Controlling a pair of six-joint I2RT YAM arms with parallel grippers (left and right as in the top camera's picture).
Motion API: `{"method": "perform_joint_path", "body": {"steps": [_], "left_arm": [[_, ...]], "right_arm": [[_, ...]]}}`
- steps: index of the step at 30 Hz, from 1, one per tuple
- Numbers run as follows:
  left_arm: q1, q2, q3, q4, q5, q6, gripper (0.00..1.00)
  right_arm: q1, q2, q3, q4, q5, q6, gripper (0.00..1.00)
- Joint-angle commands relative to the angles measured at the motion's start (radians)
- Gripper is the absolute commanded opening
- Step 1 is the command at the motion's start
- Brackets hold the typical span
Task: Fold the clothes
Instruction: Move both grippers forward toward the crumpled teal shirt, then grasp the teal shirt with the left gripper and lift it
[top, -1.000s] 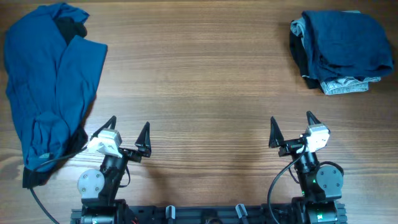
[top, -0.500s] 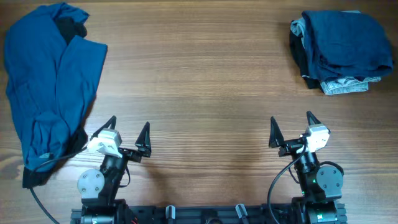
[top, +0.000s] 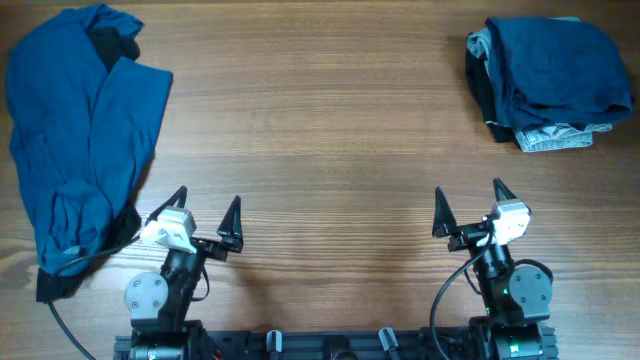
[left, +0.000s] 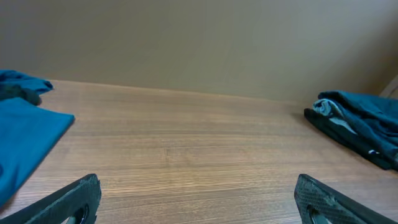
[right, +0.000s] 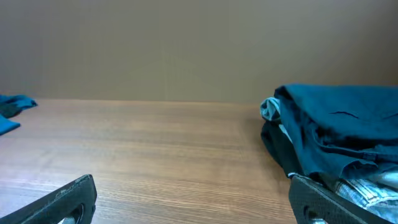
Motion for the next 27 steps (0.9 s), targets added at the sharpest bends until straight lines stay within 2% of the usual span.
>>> {"method": "perform_joint_path", "body": {"steps": [1, 4, 7, 9, 12, 16, 21, 22, 24, 25, 27], "left_arm": [[0.005, -0.005, -0.003, 0.013, 0.012, 0.013, 1.00], [0.005, -0.005, -0.003, 0.012, 0.023, 0.012, 1.00], [0.005, -0.005, 0.003, 0.013, 0.094, 0.000, 1.00], [0.005, 0.010, 0.041, -0.018, 0.079, -0.047, 1.00], [0.005, 0.126, 0.165, -0.110, 0.025, -0.059, 1.00], [0.005, 0.443, 0.434, -0.229, 0.016, -0.060, 1.00], [0.006, 0.845, 0.872, -0.520, 0.016, -0.053, 1.00], [0.006, 0.955, 0.999, -0.608, 0.016, -0.022, 1.00], [0.005, 1.073, 1.128, -0.721, 0.017, 0.019, 1.00], [0.006, 1.169, 1.222, -0.820, 0.016, 0.024, 1.00], [0.005, 1.234, 1.252, -0.850, 0.020, 0.024, 1.00]], "right_arm": [[0.003, -0.002, -0.001, 0.062, -0.020, 0.014, 0.99], [0.003, -0.002, -0.001, 0.110, -0.116, 0.014, 1.00], [0.003, -0.002, 0.006, 0.157, -0.248, 0.016, 1.00], [0.003, 0.006, 0.046, 0.159, -0.261, 0.070, 1.00], [0.003, 0.101, 0.153, 0.147, -0.272, 0.069, 1.00], [0.003, 0.457, 0.404, 0.097, -0.359, 0.063, 1.00], [0.003, 0.931, 0.744, -0.011, -0.451, 0.062, 1.00], [0.003, 1.063, 0.859, -0.108, -0.467, 0.061, 1.00], [0.003, 1.199, 1.003, -0.280, -0.466, 0.038, 1.00], [0.003, 1.302, 1.126, -0.436, -0.467, 0.030, 1.00], [0.003, 1.395, 1.231, -0.523, -0.481, 0.050, 1.00]]}}
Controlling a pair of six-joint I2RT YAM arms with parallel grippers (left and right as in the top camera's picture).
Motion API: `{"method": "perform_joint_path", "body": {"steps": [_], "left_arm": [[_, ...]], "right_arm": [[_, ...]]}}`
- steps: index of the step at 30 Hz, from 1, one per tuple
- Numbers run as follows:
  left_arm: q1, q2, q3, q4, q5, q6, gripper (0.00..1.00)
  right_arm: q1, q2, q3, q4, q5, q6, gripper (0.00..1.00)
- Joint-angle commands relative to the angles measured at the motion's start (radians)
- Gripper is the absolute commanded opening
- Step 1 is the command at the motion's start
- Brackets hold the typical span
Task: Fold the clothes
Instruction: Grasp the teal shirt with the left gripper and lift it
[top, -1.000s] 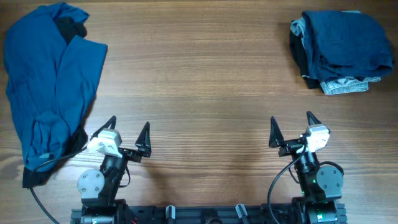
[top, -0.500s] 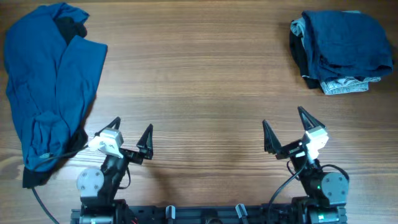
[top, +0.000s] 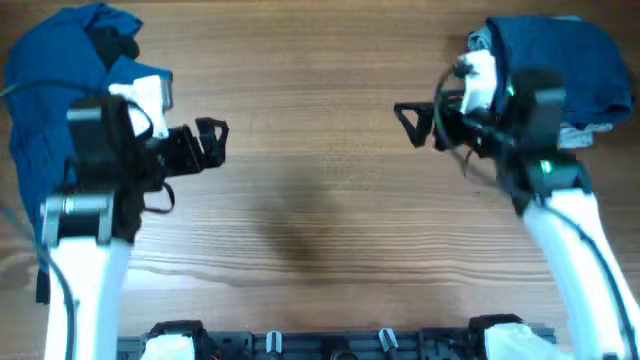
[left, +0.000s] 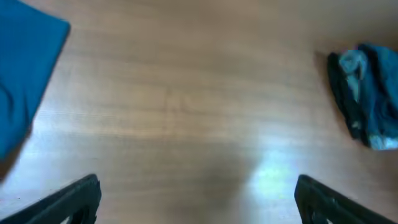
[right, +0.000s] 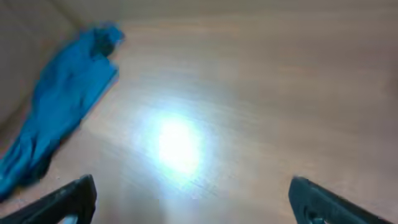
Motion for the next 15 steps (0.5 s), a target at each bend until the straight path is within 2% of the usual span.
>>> {"method": "perform_joint_path", "body": {"steps": [1, 4, 7, 10, 12, 15], "left_arm": [[0.003, 0.129, 0.069, -0.037, 0.005, 0.036, 1.00], [0.003, 0.206, 0.069, -0.055, 0.031, 0.035, 1.00], [0.014, 0.256, 0.069, -0.056, -0.023, 0.028, 1.00], [0.080, 0.319, 0.069, -0.098, -0.179, -0.167, 1.00], [0.131, 0.361, 0.069, -0.126, -0.238, -0.254, 0.98], [0.189, 0.431, 0.068, -0.082, -0.302, -0.264, 0.98]], "right_arm": [[0.002, 0.128, 0.153, -0.043, -0.076, 0.020, 1.00], [0.002, 0.150, 0.153, -0.029, -0.142, 0.026, 1.00], [0.003, 0.152, 0.153, -0.033, -0.161, -0.010, 1.00], [0.023, 0.156, 0.153, -0.044, -0.156, -0.012, 1.00], [0.056, 0.161, 0.153, -0.042, -0.151, -0.020, 1.00], [0.148, 0.190, 0.153, -0.022, -0.087, -0.023, 1.00]]}}
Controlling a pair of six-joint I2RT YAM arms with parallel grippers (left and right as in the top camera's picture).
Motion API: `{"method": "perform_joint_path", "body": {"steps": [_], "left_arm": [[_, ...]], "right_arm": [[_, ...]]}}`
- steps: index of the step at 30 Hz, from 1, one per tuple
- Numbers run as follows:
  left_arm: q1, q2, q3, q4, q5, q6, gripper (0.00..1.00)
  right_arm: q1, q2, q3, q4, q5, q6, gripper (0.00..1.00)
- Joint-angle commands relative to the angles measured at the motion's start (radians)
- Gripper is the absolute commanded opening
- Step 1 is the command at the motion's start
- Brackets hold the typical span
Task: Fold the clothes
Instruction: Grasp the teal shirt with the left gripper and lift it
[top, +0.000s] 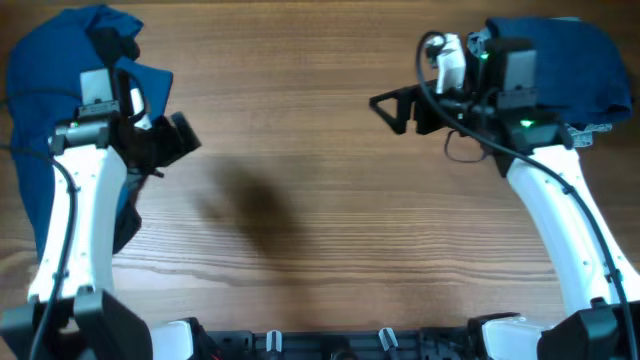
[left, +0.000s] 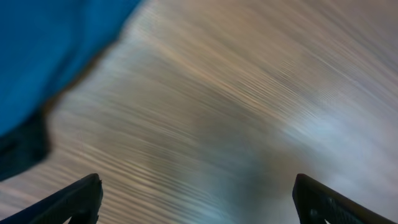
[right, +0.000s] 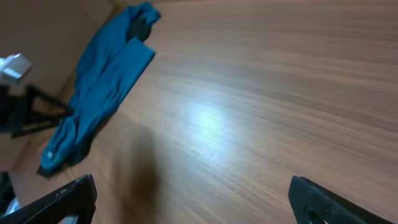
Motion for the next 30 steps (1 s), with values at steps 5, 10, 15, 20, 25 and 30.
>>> {"method": "perform_joint_path", "body": {"steps": [5, 10, 15, 20, 25, 30], "left_arm": [[0.051, 0.200, 0.014, 0.162, -0.235, -0.069, 0.99], [0.051, 0.331, 0.014, 0.249, -0.384, -0.069, 1.00], [0.051, 0.414, 0.014, 0.330, -0.418, -0.068, 1.00], [0.051, 0.480, 0.014, 0.342, -0.465, -0.069, 0.94], [0.051, 0.488, 0.014, 0.352, -0.464, -0.069, 0.12], [0.050, 0.434, 0.051, 0.319, -0.406, -0.068, 0.04]], "right_arm": [[0.164, 0.144, 0.026, 0.113, 0.043, 0.013, 0.95], [0.167, 0.227, 0.026, 0.119, 0.043, 0.023, 0.95], [0.167, 0.235, 0.026, 0.121, 0.043, 0.022, 0.95], [0.167, 0.235, 0.026, 0.119, 0.043, 0.023, 0.94], [0.167, 0.235, 0.026, 0.119, 0.043, 0.023, 0.91], [0.167, 0.235, 0.026, 0.140, 0.044, 0.022, 0.90]]}}
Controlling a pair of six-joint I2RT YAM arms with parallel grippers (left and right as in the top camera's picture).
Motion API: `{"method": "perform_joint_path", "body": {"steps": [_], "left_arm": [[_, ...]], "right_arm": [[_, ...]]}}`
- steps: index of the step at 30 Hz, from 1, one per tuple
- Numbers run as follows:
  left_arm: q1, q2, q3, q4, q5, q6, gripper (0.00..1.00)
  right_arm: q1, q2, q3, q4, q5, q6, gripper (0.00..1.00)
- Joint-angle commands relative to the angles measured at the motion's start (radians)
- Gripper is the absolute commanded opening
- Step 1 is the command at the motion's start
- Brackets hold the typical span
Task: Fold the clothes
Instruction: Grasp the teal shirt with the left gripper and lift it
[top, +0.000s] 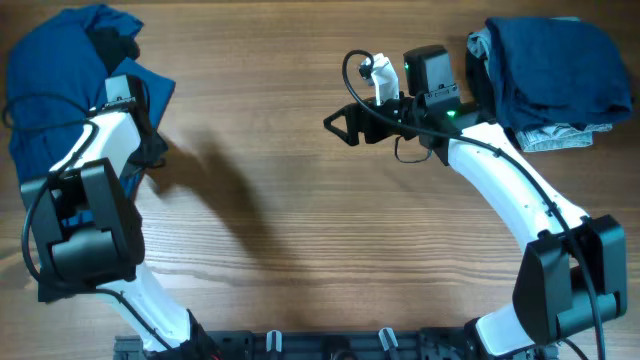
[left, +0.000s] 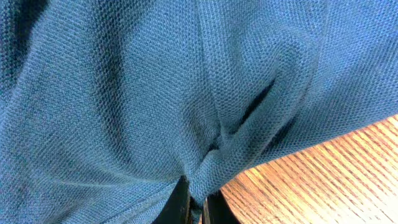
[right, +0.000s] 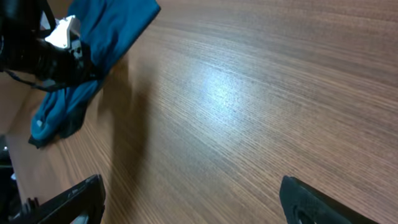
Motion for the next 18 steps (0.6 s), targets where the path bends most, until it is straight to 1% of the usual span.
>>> {"method": "perform_joint_path", "body": {"steps": [1, 3, 6, 8, 10, 12, 14, 16, 18], "left_arm": [[-0.002, -0.059, 0.081, -0.071, 0.055, 0.000, 0.04], [-0.002, -0.122, 0.169, -0.150, 0.064, 0.000, 0.04], [-0.002, -0.241, 0.360, -0.289, 0.081, 0.000, 0.04], [-0.002, -0.343, 0.464, -0.330, 0.103, 0.000, 0.04], [-0.002, -0.472, 0.521, -0.323, 0.162, 0.000, 0.04], [-0.002, -0.552, 0.541, -0.303, 0.219, -0.001, 0.04], [-0.002, -0.661, 0.547, -0.239, 0.357, -0.001, 0.04], [-0.002, -0.724, 0.547, -0.169, 0.477, -0.014, 0.04], [-0.002, -0.769, 0.547, -0.082, 0.582, -0.076, 0.04]], "right_arm": [[0.001, 0.009, 0.022, 0.028, 0.003, 0.005, 0.90], [0.001, 0.009, 0.022, 0.039, 0.003, 0.005, 0.90], [0.001, 0.009, 0.022, 0.045, 0.003, 0.006, 0.90], [0.001, 0.009, 0.022, 0.045, 0.003, 0.006, 0.90], [0.001, 0.009, 0.022, 0.048, 0.003, 0.008, 0.88], [-0.002, 0.008, 0.023, 0.063, 0.002, 0.039, 0.87], [-0.018, 0.000, 0.023, 0.082, -0.019, 0.064, 0.86], [-0.038, -0.019, 0.023, 0.091, -0.054, 0.066, 0.86], [-0.073, -0.053, 0.023, 0.088, -0.078, 0.066, 0.86]]}}
